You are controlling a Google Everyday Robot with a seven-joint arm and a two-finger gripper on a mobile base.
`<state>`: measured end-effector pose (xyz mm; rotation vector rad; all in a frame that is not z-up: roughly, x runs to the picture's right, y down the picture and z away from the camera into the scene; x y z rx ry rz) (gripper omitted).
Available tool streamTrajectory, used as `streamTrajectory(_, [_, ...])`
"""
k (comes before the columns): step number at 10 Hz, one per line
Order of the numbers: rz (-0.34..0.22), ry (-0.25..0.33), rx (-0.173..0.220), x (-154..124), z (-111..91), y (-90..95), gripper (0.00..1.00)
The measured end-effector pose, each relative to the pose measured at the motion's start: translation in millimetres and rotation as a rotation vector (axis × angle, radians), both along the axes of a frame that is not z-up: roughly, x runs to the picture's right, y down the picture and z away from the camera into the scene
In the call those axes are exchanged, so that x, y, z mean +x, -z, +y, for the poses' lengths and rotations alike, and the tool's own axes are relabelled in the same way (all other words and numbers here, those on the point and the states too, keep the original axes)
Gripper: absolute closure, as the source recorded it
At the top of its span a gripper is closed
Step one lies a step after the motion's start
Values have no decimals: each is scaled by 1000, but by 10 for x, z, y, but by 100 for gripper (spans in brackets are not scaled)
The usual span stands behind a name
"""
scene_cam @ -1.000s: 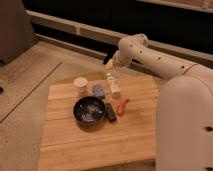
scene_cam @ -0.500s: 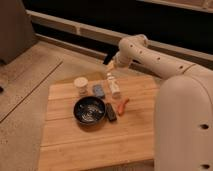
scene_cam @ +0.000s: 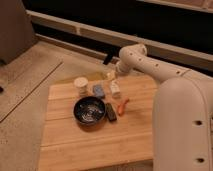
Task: Place the bottle in the ceramic bowl
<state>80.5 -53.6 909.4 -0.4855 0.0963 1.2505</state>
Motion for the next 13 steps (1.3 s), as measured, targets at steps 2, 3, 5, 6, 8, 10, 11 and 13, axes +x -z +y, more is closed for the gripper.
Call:
streamTrajectory(2, [16,50,-29,44,22,-145,35])
streamTrajectory(3, [23,67,-44,61,32,-207,35])
streamTrajectory(5, [37,86,-81,110,100,-322,35])
streamTrajectory(6, [38,83,-107,111,161,-400,35])
streamTrajectory(8, [31,62,-150,70,278,-513,35])
streamTrajectory(10, [15,41,-201,-7,431,-626,35])
streamTrajectory(11, [14,38,-219,-17,486,-659,35])
streamTrajectory(13, [20,32,-264,-8,620,-746,35])
